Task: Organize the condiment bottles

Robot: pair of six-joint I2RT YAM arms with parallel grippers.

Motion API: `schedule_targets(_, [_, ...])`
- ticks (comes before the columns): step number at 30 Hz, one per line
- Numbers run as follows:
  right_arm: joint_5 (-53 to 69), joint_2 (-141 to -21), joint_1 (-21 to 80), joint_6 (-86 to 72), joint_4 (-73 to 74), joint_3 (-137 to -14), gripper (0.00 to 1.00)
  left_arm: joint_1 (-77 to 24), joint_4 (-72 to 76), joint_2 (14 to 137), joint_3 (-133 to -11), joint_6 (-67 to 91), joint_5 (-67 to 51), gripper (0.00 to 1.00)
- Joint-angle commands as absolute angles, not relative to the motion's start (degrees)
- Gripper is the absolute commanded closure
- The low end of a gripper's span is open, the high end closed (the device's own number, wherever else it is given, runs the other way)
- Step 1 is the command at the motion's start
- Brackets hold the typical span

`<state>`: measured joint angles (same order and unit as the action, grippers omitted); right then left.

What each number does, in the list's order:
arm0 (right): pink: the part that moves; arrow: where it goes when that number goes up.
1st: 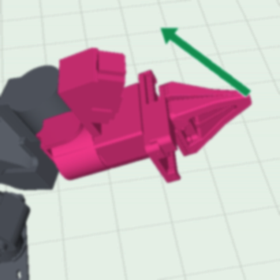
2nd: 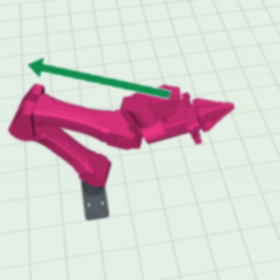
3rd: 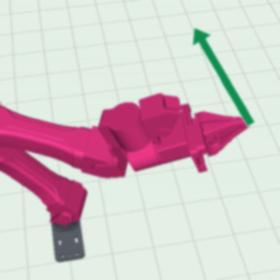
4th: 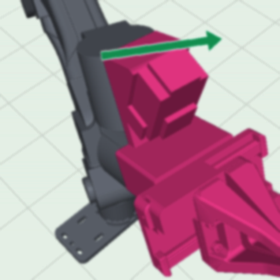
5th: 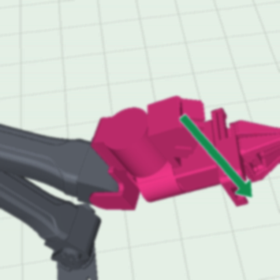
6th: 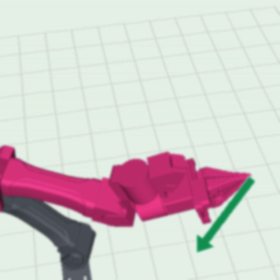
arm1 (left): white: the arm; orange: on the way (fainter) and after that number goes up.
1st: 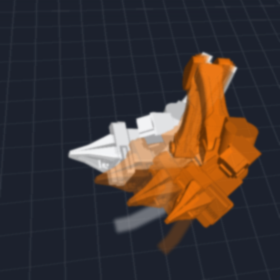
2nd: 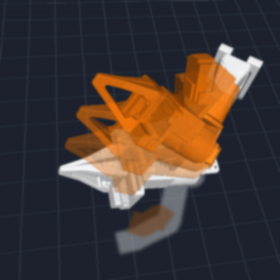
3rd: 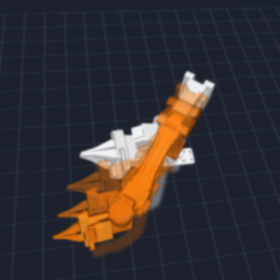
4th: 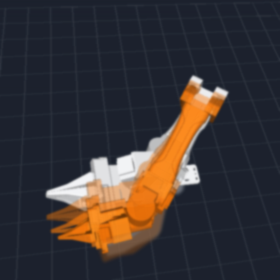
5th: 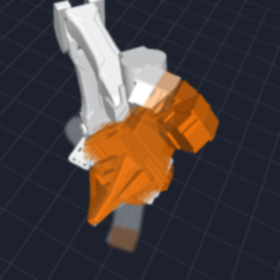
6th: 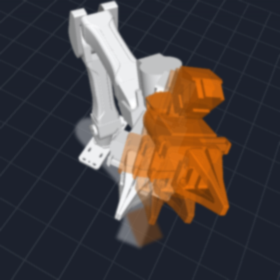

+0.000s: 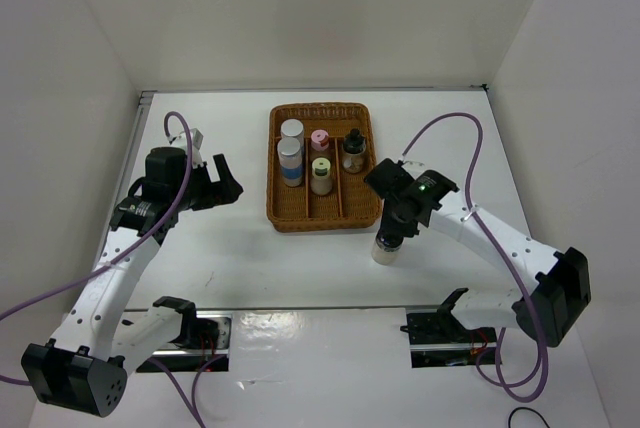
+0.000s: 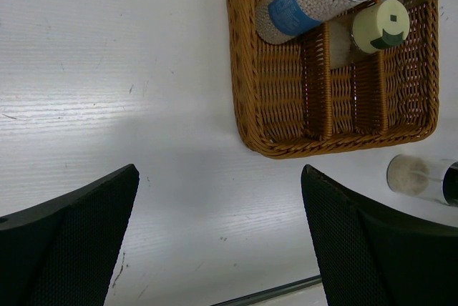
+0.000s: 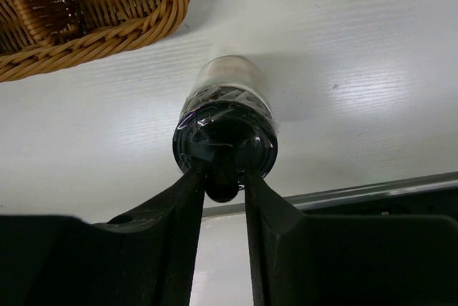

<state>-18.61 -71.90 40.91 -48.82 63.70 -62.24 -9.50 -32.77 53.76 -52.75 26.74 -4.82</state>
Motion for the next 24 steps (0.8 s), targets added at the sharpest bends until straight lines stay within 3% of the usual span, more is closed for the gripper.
schedule_targets(1, [-19.42,-72.77,41.48,-49.83,62.67,-61.79,0.67,-9.23,-31.03,52.82,-52.47,25.31,-5.27,0.00])
schedule_targets(9, [-19.95,-74.35,41.48,-49.83,62.14,-61.79,0.75,-9.23,-31.03,52.82,-52.47,25.31,-5.27,0.00])
schedule_targets(16, [-20.57,-74.36,41.48,-50.36,62.67,-62.40,0.91,-9.23,-31.03,52.82,-52.47,25.31,-5.27,0.00])
schedule_targets(24, [-20.57,-71.64,41.48,-49.75,66.18,-67.40,0.98,-9.23,-31.03,52.82,-52.47,25.31,-5.27,0.00])
